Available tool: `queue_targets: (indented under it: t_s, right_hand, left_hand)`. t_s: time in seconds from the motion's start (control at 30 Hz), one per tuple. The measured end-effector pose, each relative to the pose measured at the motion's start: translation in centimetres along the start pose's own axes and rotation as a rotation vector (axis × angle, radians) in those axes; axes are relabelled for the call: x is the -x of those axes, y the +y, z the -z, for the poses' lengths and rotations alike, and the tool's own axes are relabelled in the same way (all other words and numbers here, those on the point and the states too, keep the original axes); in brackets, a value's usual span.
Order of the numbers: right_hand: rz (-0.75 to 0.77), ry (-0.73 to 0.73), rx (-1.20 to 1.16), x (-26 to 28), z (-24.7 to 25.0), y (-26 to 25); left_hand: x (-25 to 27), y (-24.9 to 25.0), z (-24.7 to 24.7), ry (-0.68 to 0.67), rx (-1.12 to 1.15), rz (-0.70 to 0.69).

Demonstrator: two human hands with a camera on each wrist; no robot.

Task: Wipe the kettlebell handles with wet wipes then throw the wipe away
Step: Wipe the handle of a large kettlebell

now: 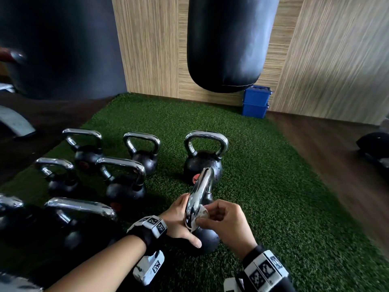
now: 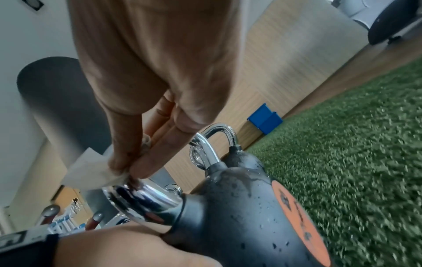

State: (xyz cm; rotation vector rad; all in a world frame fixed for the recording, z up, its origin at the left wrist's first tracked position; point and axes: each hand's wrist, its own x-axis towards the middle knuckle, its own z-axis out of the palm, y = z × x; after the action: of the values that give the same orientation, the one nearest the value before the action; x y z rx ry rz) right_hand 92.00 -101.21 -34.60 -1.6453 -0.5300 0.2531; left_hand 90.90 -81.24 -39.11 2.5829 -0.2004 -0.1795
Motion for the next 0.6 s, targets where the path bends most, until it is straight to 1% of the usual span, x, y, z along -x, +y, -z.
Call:
queue_targets:
  t_s: [0.1,0.17,0.23,0.37,0.5,0.57,0.6]
  right_hand:
    - [0.012,-0.001,0.049,0.0,0.0,0.8]
    - [0.013,0.018,0.158,0.1,-0.3,1.4]
    - [0.012,0.036,0.264,0.2,-0.5,2.0]
    - [0.026,0.0,0.395,-0.2,-0.3,2.3]
    - [0.162,-0.174,0.49,-1.7,0.6,1.4]
    - [0.144,-0.274,0.581,-2.8,0.9,0.9]
    - [0.135,-0.327,0.654,-3.3,1.0,0.7]
  left_hand:
    - [-0.1,0.1,-0.1,-0.027,-0.001,0.04]
    - [-0.1,0.1,-0.3,0.007,0.114,0.114]
    - [-0.1,0.3,-0.1,0.02,0.137,0.157]
    - [-0.2,0.4,-0.2,0.008,0.042,0.119]
    - [-0.3,-0.2,-0.5,0.016,-0.026,0.04]
    - [-0.6,-0.6,-0.6,0.006,-0.098,-0.008]
    - [-0.6,-0.8,-0.7,0.004,-0.091,-0.012]
